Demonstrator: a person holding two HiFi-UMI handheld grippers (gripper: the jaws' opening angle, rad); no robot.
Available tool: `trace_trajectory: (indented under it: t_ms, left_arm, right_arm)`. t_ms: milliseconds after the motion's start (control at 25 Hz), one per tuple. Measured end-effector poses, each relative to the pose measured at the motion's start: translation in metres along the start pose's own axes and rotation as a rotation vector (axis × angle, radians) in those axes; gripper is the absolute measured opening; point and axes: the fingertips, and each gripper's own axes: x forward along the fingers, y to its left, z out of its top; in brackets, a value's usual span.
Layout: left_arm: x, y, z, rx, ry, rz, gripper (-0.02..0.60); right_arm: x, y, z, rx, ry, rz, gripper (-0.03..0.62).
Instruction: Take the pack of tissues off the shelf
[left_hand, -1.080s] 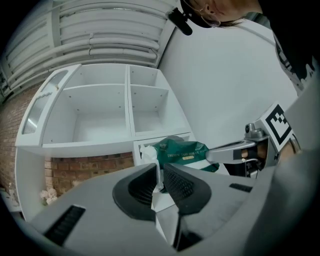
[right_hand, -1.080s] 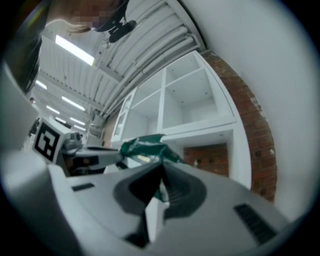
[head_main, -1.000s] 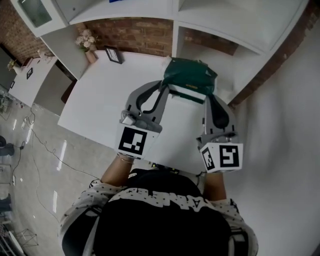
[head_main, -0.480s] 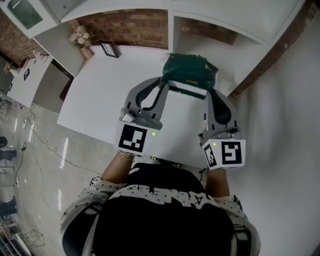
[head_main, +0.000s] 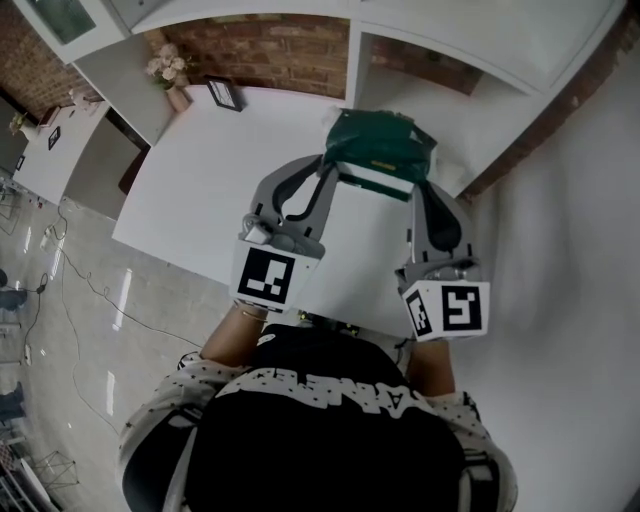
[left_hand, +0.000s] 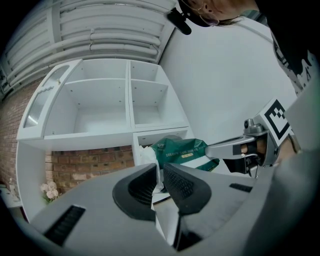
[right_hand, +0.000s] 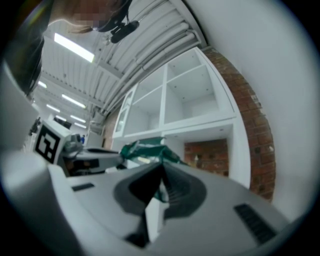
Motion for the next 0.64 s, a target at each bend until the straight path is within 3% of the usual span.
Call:
trace_trajectory:
  t_ms: [640]
  left_arm:
    - [-0.0099,0.0023,-0.0001,0.003,-0.007,0.004,0.074]
  right_arm:
    - [-0.0021,0.0086,0.0020,-0.004,-0.011,-0.003,0.038]
